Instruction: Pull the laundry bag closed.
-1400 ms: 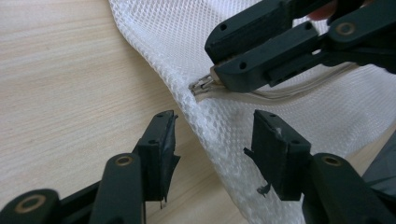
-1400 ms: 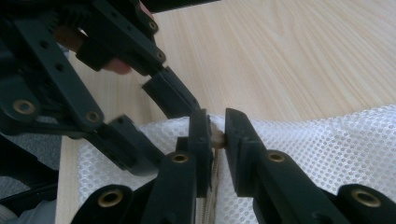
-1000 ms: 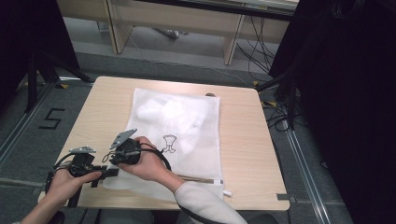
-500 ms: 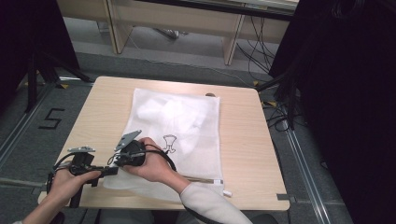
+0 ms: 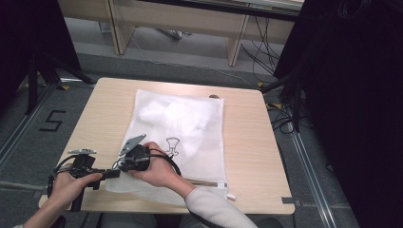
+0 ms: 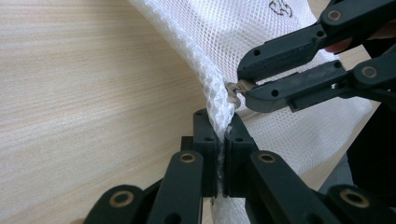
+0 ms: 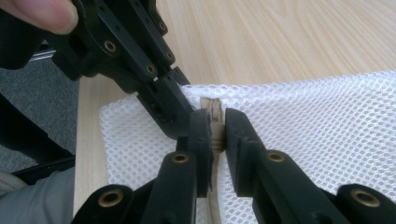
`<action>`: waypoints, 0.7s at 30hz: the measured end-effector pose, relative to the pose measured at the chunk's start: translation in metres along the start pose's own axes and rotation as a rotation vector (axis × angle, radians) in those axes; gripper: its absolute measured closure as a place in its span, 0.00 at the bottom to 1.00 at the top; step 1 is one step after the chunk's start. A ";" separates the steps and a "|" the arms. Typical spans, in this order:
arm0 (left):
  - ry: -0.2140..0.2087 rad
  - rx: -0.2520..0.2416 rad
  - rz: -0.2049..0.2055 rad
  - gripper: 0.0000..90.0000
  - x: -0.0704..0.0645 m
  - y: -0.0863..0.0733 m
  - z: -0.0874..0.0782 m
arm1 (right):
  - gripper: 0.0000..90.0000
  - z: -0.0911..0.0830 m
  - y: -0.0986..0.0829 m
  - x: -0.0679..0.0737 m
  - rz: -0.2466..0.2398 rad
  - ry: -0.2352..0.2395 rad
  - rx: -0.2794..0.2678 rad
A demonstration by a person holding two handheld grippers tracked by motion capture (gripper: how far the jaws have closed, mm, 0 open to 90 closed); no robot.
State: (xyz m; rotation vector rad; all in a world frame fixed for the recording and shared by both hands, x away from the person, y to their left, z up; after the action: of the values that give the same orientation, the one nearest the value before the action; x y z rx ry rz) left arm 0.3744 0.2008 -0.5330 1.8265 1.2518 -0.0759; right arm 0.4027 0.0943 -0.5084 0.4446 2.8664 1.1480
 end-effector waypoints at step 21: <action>-0.008 0.001 -0.001 0.95 -0.001 0.000 0.000 | 0.91 0.001 -0.017 0.001 0.007 0.002 0.019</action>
State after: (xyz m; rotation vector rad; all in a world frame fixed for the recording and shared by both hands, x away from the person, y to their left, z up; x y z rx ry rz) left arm 0.3740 0.2003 -0.5326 1.8253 1.2471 -0.0846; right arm 0.3981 0.0836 -0.5204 0.4541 2.8824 1.1238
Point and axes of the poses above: each handheld gripper's, and its own axes: z roughly forward along the jaws, y roughly out of its top, x roughly to its left, the point moved 7 cm from there along z, roughly forward along the jaws, and after that the axes turned 3 degrees about z, right-handed, at the moved point
